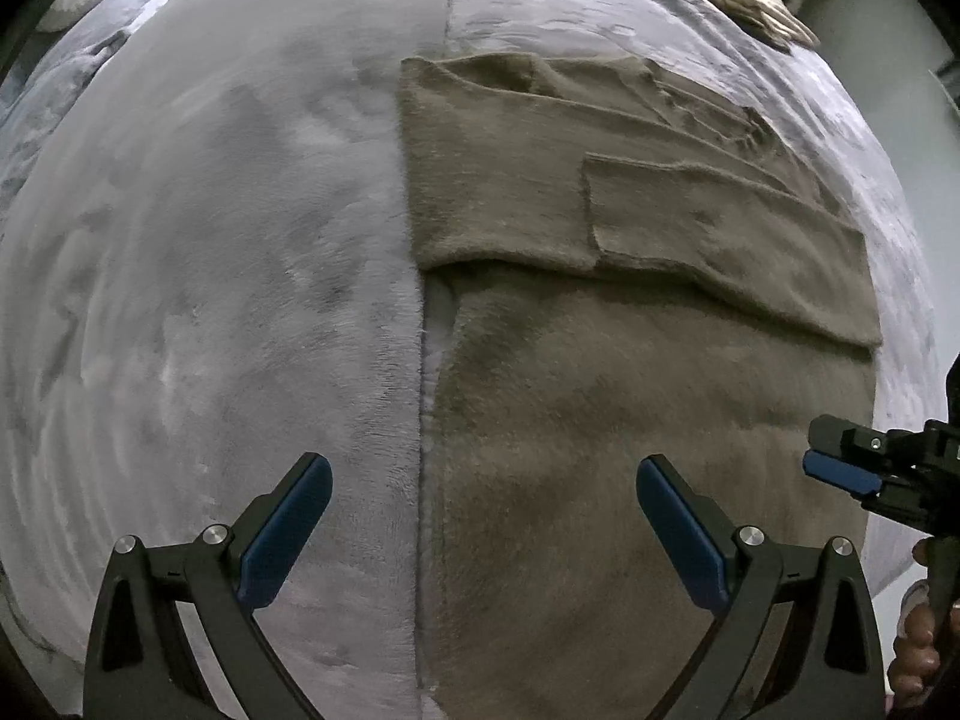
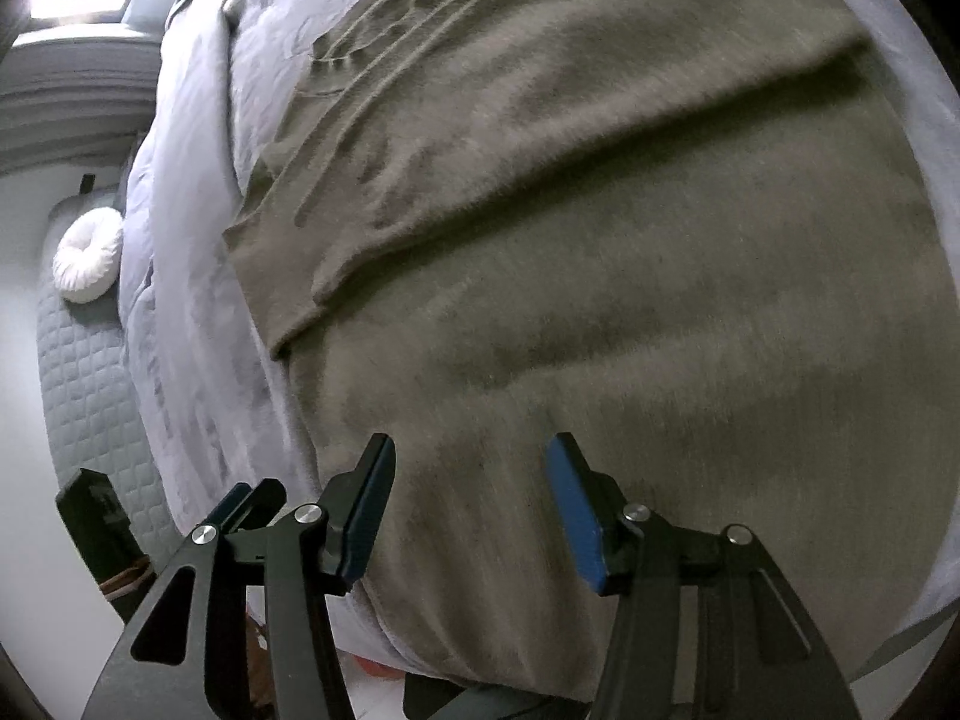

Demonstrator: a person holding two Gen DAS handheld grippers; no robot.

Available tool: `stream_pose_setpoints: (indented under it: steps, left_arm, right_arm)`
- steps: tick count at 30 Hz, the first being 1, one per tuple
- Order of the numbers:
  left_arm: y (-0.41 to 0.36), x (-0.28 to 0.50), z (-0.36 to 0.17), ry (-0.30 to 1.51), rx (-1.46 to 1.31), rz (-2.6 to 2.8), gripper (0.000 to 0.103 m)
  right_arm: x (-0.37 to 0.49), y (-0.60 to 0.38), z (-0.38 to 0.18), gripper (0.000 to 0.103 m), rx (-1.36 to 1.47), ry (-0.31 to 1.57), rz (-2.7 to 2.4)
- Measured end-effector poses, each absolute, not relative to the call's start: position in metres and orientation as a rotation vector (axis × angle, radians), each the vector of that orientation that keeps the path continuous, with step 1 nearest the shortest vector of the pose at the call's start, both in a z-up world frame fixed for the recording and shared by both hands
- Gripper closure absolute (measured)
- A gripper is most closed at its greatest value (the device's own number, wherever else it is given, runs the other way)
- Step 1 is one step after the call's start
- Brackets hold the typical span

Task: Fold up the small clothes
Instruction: 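Grasp the sweater hem with the left tool while the right tool grasps it too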

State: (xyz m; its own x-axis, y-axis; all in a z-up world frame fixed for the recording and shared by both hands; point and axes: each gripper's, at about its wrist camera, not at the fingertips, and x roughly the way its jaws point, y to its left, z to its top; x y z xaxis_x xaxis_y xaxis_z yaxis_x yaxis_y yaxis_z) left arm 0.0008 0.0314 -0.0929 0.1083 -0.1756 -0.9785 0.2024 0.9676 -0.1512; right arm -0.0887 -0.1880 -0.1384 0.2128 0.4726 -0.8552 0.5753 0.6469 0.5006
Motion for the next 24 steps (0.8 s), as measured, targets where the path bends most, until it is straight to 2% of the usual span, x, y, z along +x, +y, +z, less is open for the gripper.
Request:
stream_pose_setpoints:
  steps: [11,18,24]
  left_arm:
    - [0.041,-0.015,-0.092,1.446,0.067,-0.364,0.001]
    - [0.067,-0.045,-0.104,1.482,0.005,-0.342,0.001]
    - [0.056,-0.093,-0.125,1.564,-0.048,-0.37,0.001]
  right_arm:
    - [-0.128,-0.18,-0.137,0.046,0.903,1.449,-0.138]
    - [-0.161,-0.212,-0.132,0.046,0.858,1.443,-0.142]
    - [-0.224,-0.258,-0.129,0.046,0.847,1.41,-0.217]
